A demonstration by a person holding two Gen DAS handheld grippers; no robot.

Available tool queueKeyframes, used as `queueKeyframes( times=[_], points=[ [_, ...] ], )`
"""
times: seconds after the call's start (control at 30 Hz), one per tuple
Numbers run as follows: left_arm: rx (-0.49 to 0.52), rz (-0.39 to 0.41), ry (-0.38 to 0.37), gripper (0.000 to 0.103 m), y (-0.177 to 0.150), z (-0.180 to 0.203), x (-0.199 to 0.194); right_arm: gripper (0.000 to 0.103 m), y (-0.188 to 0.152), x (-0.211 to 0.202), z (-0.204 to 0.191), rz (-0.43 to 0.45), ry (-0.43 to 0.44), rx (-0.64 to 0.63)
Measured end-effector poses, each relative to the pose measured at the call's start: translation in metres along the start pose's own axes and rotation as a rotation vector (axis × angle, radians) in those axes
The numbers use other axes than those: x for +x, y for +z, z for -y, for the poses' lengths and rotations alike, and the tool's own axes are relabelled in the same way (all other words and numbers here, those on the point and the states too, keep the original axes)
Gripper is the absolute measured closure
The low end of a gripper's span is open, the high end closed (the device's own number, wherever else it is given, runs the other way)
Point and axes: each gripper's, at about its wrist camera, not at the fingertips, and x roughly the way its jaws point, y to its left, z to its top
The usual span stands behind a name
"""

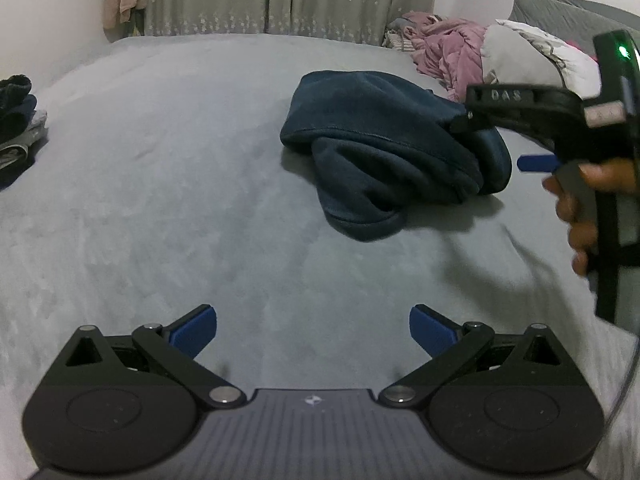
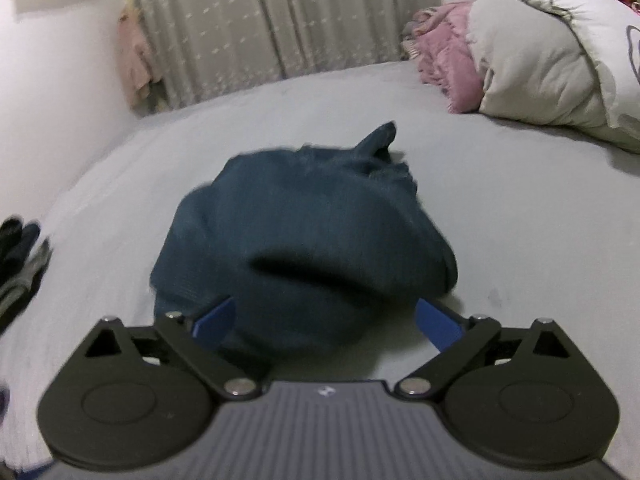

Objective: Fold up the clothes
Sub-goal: 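Grasp the jeans edge with the right gripper and lift it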

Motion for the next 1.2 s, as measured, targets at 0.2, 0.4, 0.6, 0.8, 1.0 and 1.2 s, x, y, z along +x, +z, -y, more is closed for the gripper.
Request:
queueKeyframes(
  times=[0.2,0.4,0.6,0.8,1.0,1.2],
  points=[
    [-0.010,-0.011,-0.015,0.001,0.003,-0.004,0.000,0.006,0.019,0.018,-0.004,0.034,-0.078,-0.017],
    [-0.043,-0.022,-0.016,0.001,0.007,-0.010,0.003,0.010,0.033,0.055,-0.007,0.001,-0.112,-0.074],
    [-0.073,-0.033,-0.020,0.001,0.009,-0.015,0.002,0.012,0.037,0.084,-0.011,-0.054,-0.139,-0.091],
    [-0.077,-0.037,-0.017,0.001,0.010,-0.015,0.002,0.028,0.038,0.091,-0.008,-0.094,-0.119,-0.119],
    [-0.083,-0.037,-0.016,0.001,0.010,-0.017,0.003,0.063,0.037,0.082,-0.008,-0.099,-0.091,-0.172],
    [-0.097,-0.039,-0.013,0.001,0.011,-0.020,0.003,0.075,0.036,0.070,-0.011,-0.113,-0.066,-0.243]
  ],
)
